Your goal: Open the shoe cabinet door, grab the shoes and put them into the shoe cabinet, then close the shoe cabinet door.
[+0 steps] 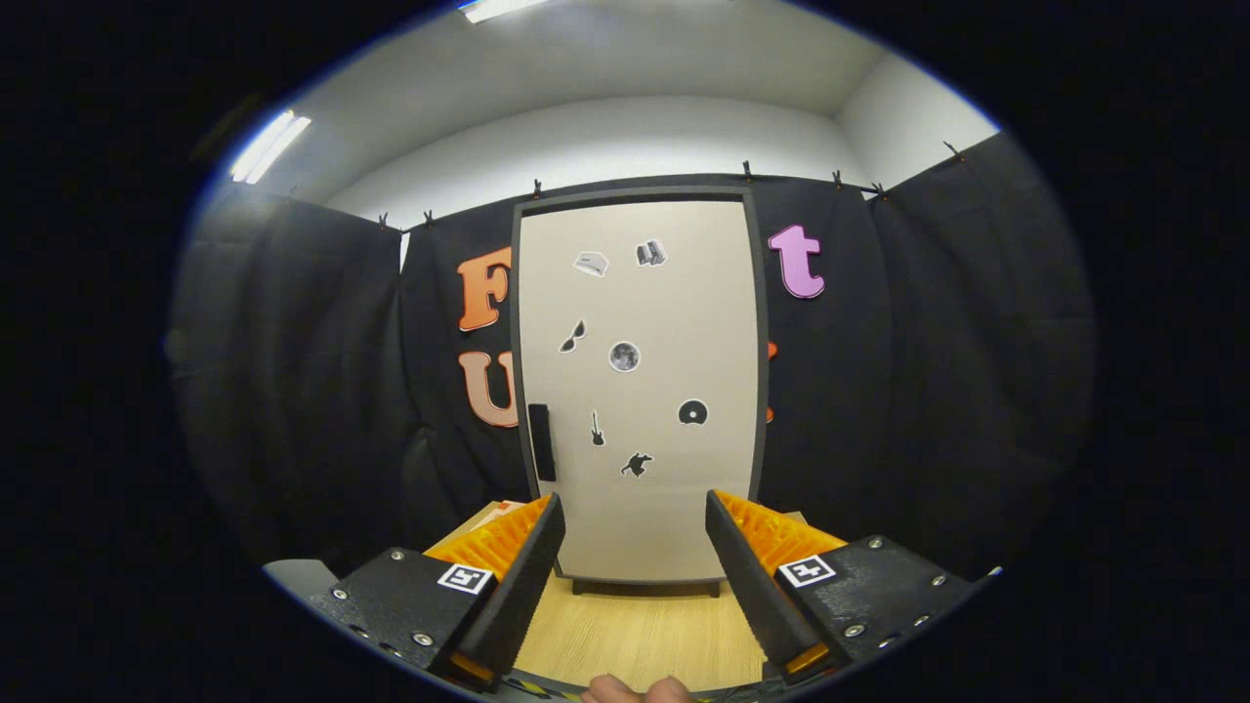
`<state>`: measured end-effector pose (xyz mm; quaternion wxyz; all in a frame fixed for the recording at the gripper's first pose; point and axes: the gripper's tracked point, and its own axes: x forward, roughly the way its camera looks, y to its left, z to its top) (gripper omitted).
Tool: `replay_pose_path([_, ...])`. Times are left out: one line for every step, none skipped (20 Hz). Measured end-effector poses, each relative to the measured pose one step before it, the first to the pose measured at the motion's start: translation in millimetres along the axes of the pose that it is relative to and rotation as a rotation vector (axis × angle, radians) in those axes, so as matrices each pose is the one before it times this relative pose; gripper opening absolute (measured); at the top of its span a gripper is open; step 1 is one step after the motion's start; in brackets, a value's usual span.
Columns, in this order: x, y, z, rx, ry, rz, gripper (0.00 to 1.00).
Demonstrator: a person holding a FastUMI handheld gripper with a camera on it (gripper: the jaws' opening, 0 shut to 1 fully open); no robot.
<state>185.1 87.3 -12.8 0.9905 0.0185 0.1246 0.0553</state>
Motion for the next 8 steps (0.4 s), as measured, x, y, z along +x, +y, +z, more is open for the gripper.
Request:
replay_pose_path([-4.97, -7.65, -1.66, 0.01158, 0.00106, 0.0068, 0.91])
replay_pose_path([-2.98, -6.95, 0.53, 0.00833, -0.00394, 0.00284, 0.91])
replay_pose_path([-1.03, -5.54, 0.69, 0.00728, -0.00591, 0.00474, 0.91])
replay_pose_path([-1.33, -3.57, -1.5, 0.00662, 0.0005, 0.00382, 0.91])
replay_pose_path([-1.57, -1.49, -2.03, 0.00905, 0.00557, 0.00529, 0.91])
replay_pose_path([-1.33, 0.63, -0.39, 0.00899, -0.00031, 0.00968, 0.91])
replay_pose_path([-0.22, 0.22, -0.16, 0.0037, -0.00026, 0.00423, 0.91])
replay_pose_path([0.84, -0.12, -0.07, 0.00091, -0.0015, -0.00053, 0.91])
